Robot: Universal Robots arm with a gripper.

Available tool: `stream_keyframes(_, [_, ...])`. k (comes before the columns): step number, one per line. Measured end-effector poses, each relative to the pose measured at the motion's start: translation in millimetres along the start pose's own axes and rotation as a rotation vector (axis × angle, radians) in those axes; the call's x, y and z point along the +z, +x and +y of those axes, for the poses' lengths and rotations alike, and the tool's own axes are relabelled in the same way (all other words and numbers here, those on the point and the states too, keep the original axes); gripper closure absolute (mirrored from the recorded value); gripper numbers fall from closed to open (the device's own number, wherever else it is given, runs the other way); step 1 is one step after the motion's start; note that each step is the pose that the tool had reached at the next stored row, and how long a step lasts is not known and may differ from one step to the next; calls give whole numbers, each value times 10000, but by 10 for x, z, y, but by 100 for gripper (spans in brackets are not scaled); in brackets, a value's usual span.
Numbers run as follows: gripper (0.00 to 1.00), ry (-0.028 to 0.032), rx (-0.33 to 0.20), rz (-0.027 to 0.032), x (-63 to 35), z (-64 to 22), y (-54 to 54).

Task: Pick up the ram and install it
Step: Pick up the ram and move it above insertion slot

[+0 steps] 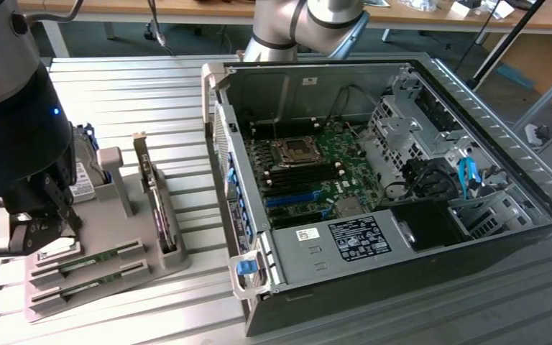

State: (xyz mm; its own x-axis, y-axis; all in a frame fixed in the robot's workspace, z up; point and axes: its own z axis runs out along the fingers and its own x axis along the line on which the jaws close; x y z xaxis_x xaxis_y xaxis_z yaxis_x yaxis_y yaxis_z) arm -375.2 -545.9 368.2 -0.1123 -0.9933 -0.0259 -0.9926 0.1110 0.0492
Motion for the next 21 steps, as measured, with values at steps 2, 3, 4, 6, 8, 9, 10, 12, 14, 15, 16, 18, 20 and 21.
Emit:
stream_keyframes(2, [89,-7,-232,12,1,0,1])
stream_keyframes(3, [89,-10,-354,18,2,0,1])
stream_keyframes(4, [89,-16,-579,29,4,-1,2])
stream_keyframes(6, [89,-20,-764,38,5,-1,3])
stream_keyframes(8, [89,-20,-765,38,5,-1,3])
stream_keyframes(9, [89,-20,-765,38,5,-1,3])
stream_keyframes(10, [89,-20,-764,38,6,-1,3])
stream_keyframes(12, [83,-20,-764,38,6,-1,3])
stream_keyframes(14, [77,-20,-765,38,5,-1,3])
stream_keyframes(15, [77,-20,-764,38,5,-1,3])
stream_keyframes(16, [77,-20,-764,38,5,-1,3])
stream_keyframes(18, [70,-19,-767,36,42,-3,4])
stream_keyframes(20, [70,-20,-767,41,77,-5,5])
stream_keyframes(21, [70,-20,-768,41,96,-6,5])
